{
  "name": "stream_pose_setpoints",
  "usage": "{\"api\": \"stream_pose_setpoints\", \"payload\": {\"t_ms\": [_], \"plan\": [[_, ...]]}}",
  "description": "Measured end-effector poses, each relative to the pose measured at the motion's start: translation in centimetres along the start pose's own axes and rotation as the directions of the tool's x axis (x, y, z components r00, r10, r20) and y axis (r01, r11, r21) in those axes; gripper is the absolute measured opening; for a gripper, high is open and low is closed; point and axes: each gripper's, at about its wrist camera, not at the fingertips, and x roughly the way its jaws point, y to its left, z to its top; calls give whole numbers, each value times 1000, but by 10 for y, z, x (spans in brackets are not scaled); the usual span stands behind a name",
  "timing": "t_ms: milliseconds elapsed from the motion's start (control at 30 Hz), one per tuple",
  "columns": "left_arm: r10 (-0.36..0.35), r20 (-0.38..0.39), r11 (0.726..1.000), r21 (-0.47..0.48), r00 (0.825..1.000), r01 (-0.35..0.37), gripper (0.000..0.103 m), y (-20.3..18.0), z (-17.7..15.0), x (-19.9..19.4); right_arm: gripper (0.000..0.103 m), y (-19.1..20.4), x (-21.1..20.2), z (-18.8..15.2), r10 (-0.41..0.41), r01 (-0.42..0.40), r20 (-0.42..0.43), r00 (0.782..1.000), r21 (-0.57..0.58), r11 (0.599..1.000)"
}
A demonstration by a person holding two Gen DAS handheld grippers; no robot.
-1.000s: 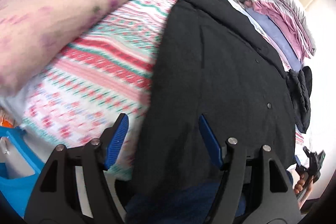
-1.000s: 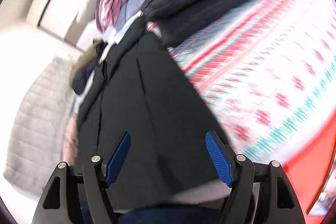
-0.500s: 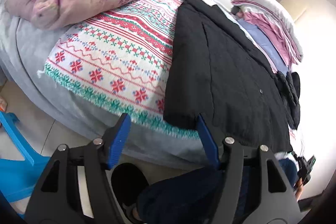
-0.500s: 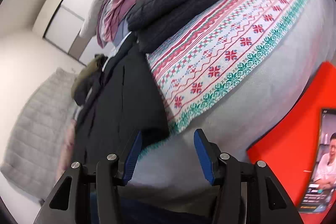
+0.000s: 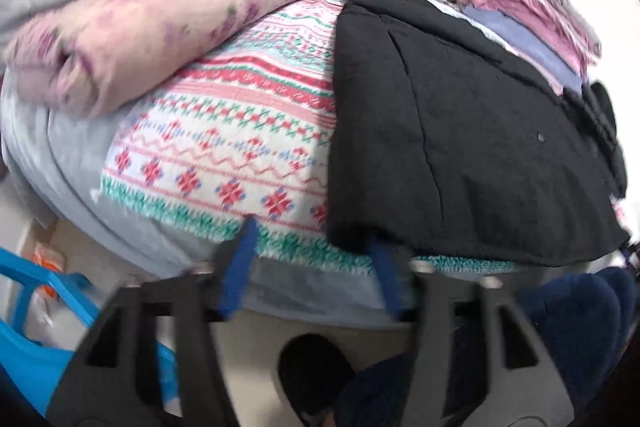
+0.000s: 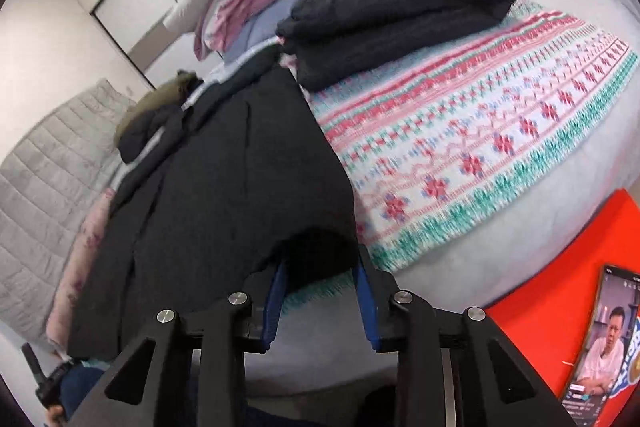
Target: Fold large clothes
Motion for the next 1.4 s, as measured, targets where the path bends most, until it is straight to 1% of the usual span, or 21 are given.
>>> {"api": "stream_pose_setpoints", "payload": {"t_ms": [67,100,267,333,367,400,467,533,600,700,767,800,833,933,1000,1067,1100,1167,1267,1367,1400], "plan": [[2,15,1000,15,1000,-2,20,-8,2,3,33,0,-2,3,18,-19,33,999,9,1000],[3,18,1000,17,1000,-3,18,-12,4,6,33,0,0,5,19,-19,31,999,12,1000],[22,40,999,32,999,-23,17,-22,7,18,33,3,16,11,12,-12,1,1000,18,1000],[5,52,1000,18,999,-6,8,-21,9,18,33,2,26,14,14,-13,-12,1000,35,999],[-10,60,1000,0,998,10,5,-18,10,16,33,3,27,15,19,-19,2,1000,32,999],[-21,67,1000,-20,998,23,4,-16,12,15,26,4,25,16,30,-31,23,999,26,999],[-42,85,996,-74,995,49,4,-8,15,9,5,8,20,18,37,-38,70,997,10,999],[-81,108,985,-144,991,96,4,4,19,1,5,10,18,21,15,-16,82,997,10,1000],[-112,142,974,-181,983,137,4,7,23,-8,4,7,16,24,44,-48,86,995,50,998],[-100,135,982,-145,986,120,3,-5,28,-7,4,-2,26,26,97,-104,64,993,130,986],[-101,65,989,-102,993,107,4,-16,30,9,4,-9,39,26,137,-141,31,990,186,972],[-85,47,989,-120,995,90,4,-16,29,14,7,-14,46,24,152,-152,14,988,219,964],[-89,35,985,-147,995,93,4,-14,28,20,8,-18,49,23,164,-162,11,986,234,958],[-118,52,974,-188,992,126,5,-6,24,24,8,-28,55,16,204,-199,13,979,283,938],[-123,77,965,-222,989,138,4,0,23,20,4,-28,52,16,206,-206,28,978,275,939],[-115,110,957,-254,987,140,3,7,24,10,3,-28,39,19,236,-248,79,969,277,928],[-117,129,950,-275,985,148,3,12,25,3,3,-29,33,23,264,-284,106,959,300,911],[-145,174,925,-325,974,196,3,23,30,-10,3,-30,23,32,328,-363,157,931,347,865],[-128,208,919,-342,970,195,3,22,36,-25,2,-21,14,47,366,-414,196,910,366,834],[-125,222,901,-382,967,204,3,26,39,-32,2,-20,6,54,390,-460,248,887,405,790],[-122,224,897,-393,967,204,3,27,40,-31,2,-21,5,55,390,-466,257,884,418,780]]}}
